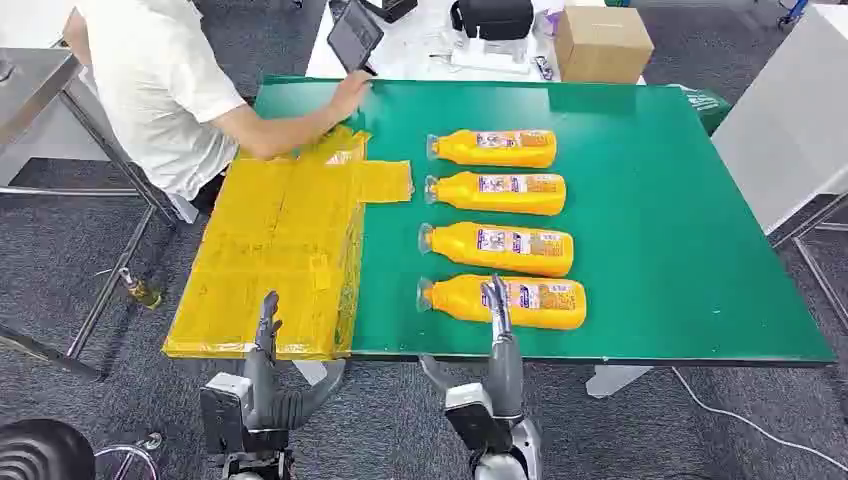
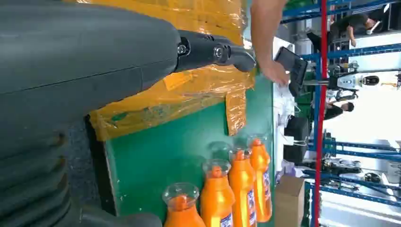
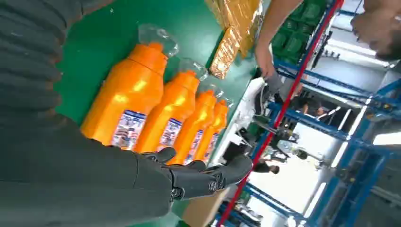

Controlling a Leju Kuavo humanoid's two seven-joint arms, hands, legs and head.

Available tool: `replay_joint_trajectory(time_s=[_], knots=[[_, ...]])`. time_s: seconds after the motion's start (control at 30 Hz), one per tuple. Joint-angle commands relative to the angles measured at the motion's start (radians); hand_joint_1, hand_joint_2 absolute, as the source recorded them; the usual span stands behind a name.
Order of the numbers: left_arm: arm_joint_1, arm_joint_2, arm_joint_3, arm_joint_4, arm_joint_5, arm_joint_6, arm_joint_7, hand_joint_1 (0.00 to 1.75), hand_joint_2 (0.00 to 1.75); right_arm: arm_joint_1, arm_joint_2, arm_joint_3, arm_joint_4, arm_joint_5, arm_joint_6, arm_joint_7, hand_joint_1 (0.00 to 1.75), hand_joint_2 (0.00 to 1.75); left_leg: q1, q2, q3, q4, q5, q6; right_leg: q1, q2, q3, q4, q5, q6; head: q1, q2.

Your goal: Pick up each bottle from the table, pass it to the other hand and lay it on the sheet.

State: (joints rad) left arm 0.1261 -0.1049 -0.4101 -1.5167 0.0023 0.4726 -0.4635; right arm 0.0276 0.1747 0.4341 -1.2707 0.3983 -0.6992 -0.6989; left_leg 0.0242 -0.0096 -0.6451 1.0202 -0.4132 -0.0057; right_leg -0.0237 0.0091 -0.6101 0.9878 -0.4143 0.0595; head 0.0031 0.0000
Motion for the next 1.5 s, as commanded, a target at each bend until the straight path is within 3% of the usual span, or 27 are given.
replay_joint_trajectory(time_s=[0.03, 0.1, 0.23, 0.4, 0.53, 0.57, 0.67, 1.37, 1.5], knots=[[-0.051, 0.018, -0.024, 0.086, 0.009, -0.038, -0.010, 0.00, 1.75, -0.117, -0.017, -0.251, 0.197, 0.350, 0.001, 0.033, 0.00, 1.75, 0.000, 0.000, 0.007, -0.002, -0.001, 0.002, 0.001, -0.002, 0.007, -0.003, -0.001, -0.002, 0.000, 0.000], [-0.061, 0.013, -0.026, 0.099, 0.008, -0.046, -0.013, 0.00, 1.75, -0.169, -0.038, -0.338, 0.258, 0.474, 0.001, 0.066, 0.00, 1.75, -0.001, -0.001, 0.008, -0.003, 0.000, 0.002, 0.000, -0.003, 0.009, -0.004, 0.000, -0.002, 0.000, 0.000], [-0.065, 0.012, -0.025, 0.100, 0.004, -0.046, -0.014, 0.00, 1.75, -0.195, -0.049, -0.358, 0.296, 0.470, 0.001, 0.055, 0.00, 1.75, -0.001, -0.001, 0.006, -0.002, 0.000, 0.002, 0.000, -0.002, 0.007, -0.003, 0.000, -0.002, 0.000, 0.000], [-0.071, 0.011, -0.023, 0.098, -0.014, -0.054, -0.012, 0.00, 1.75, -0.250, -0.073, -0.398, 0.357, 0.587, 0.001, 0.148, 0.00, 1.75, -0.001, 0.000, 0.005, -0.002, -0.001, 0.002, 0.000, -0.001, 0.006, -0.002, 0.000, -0.002, 0.000, 0.000], [-0.074, 0.006, -0.022, 0.099, -0.019, -0.059, -0.008, 0.00, 1.75, -0.283, -0.091, -0.388, 0.412, 0.600, 0.001, 0.184, 0.00, 1.75, 0.000, 0.000, 0.004, -0.001, 0.000, 0.002, 0.000, -0.001, 0.005, -0.002, 0.000, -0.001, 0.000, 0.000], [-0.075, 0.005, -0.023, 0.099, -0.020, -0.061, -0.006, 0.00, 1.75, -0.292, -0.097, -0.375, 0.433, 0.590, 0.001, 0.192, 0.00, 1.75, 0.000, 0.001, 0.011, -0.002, -0.003, 0.003, 0.001, -0.001, 0.012, -0.003, -0.002, -0.004, 0.000, 0.000], [-0.072, 0.003, -0.018, 0.092, -0.008, -0.077, 0.008, 0.00, 1.75, -0.305, -0.119, -0.325, 0.472, 0.605, 0.001, 0.238, 0.00, 1.75, -0.001, 0.001, 0.008, -0.001, -0.001, 0.003, 0.001, 0.000, 0.008, -0.002, -0.001, -0.002, 0.000, 0.000], [-0.072, 0.003, -0.018, 0.092, -0.008, -0.077, 0.008, 0.00, 1.75, -0.305, -0.119, -0.325, 0.472, 0.605, 0.001, 0.238, 0.00, 1.75, -0.001, 0.001, 0.003, -0.001, 0.000, 0.001, 0.000, 0.000, 0.004, -0.001, 0.000, -0.001, 0.000, 0.000], [-0.068, -0.004, -0.013, 0.090, -0.015, -0.078, 0.011, 0.00, 1.75, -0.311, -0.161, -0.232, 0.480, 0.606, 0.012, 0.310, 0.00, 1.75, 0.000, 0.001, 0.006, -0.001, -0.002, 0.002, 0.001, 0.000, 0.006, -0.001, -0.001, -0.002, 0.000, 0.000]])
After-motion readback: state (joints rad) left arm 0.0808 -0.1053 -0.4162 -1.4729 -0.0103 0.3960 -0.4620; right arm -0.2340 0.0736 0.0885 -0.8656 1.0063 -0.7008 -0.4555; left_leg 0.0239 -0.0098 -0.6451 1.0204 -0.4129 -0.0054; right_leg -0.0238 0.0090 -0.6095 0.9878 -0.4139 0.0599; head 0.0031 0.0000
